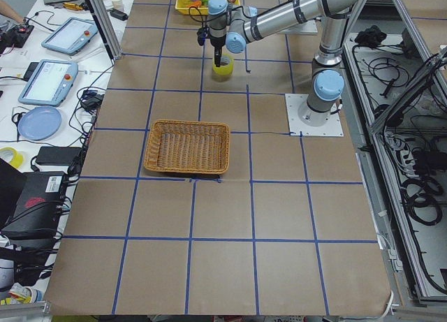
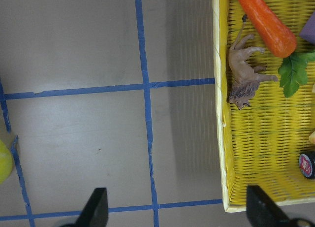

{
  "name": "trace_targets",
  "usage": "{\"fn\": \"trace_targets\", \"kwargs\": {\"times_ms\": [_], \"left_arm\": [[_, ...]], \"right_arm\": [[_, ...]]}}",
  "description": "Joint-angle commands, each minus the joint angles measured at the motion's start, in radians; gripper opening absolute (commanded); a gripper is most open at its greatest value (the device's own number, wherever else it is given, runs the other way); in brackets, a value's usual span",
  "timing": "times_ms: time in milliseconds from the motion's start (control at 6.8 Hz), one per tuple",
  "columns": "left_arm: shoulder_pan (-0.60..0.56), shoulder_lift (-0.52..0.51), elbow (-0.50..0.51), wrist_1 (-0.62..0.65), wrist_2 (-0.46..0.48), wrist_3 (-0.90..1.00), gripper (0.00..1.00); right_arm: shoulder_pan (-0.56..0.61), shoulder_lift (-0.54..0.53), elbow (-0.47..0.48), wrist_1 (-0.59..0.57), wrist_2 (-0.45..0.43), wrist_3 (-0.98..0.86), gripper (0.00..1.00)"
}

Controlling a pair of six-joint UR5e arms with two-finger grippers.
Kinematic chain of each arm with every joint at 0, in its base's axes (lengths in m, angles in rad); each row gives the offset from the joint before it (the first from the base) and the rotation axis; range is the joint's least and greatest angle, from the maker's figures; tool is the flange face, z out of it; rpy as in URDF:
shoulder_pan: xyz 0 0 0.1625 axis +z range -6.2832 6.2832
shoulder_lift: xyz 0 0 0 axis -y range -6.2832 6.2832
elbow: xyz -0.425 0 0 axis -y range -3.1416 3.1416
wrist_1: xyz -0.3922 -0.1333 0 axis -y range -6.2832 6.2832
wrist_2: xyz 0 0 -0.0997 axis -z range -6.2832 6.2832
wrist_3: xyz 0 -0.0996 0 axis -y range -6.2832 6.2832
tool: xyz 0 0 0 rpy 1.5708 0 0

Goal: Transfer tape with both arms
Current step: 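Lower the left gripper onto the tape roll rim and grasp it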

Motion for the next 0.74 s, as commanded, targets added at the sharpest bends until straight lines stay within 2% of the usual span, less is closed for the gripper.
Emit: {"fn": "trace_targets", "kwargs": {"times_ms": [0, 294, 441, 588], "left_arm": [[-0.009, -0.055, -0.058, 0.1, 0.002, 0.0, 1.0], [-0.022, -0.079, -0.089, 0.122, 0.002, 0.0, 1.0], [-0.03, -0.08, -0.087, 0.122, 0.007, 0.001, 0.9], [-0.032, -0.08, -0.087, 0.122, 0.009, 0.008, 0.45]], "right_arm": [[-0.004, -0.045, 0.004, 0.006, 0.004, -0.005, 1.0], [0.002, -0.064, 0.007, 0.008, 0.007, -0.005, 1.0], [0.002, -0.065, 0.007, 0.011, 0.007, -0.005, 1.0], [0.002, -0.065, 0.005, 0.011, 0.008, -0.005, 1.0]]}}
